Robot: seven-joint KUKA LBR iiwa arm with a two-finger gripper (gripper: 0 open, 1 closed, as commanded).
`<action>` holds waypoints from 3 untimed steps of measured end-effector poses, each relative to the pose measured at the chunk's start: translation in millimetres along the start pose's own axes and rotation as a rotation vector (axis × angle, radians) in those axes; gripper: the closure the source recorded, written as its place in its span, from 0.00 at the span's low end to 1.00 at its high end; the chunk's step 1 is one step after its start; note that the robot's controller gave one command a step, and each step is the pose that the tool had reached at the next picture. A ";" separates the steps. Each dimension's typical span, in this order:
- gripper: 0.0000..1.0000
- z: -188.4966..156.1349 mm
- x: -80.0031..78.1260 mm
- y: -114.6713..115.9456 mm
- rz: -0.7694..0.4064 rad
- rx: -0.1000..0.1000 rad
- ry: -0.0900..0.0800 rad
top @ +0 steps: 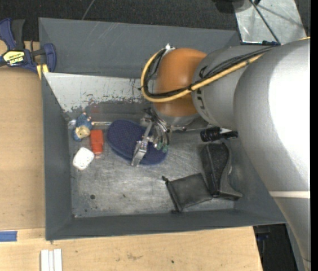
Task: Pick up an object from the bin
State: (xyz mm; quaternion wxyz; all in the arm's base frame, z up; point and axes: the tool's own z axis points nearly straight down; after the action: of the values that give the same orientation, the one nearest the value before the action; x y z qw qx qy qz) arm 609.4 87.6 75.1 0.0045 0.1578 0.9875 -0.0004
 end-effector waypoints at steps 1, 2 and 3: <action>0.00 -3.0 -2.5 0.1 -0.001 -0.003 -0.002; 1.00 -4.4 -2.8 0.7 -0.003 -0.003 -0.001; 1.00 -52.9 -5.5 0.9 -0.005 -0.003 0.001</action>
Offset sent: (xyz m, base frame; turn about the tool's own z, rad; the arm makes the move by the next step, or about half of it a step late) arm 0.0000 0.0000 0.0000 0.0000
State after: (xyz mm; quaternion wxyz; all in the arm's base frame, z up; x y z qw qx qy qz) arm 614.4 86.8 128.0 0.0043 0.1554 0.9878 0.0010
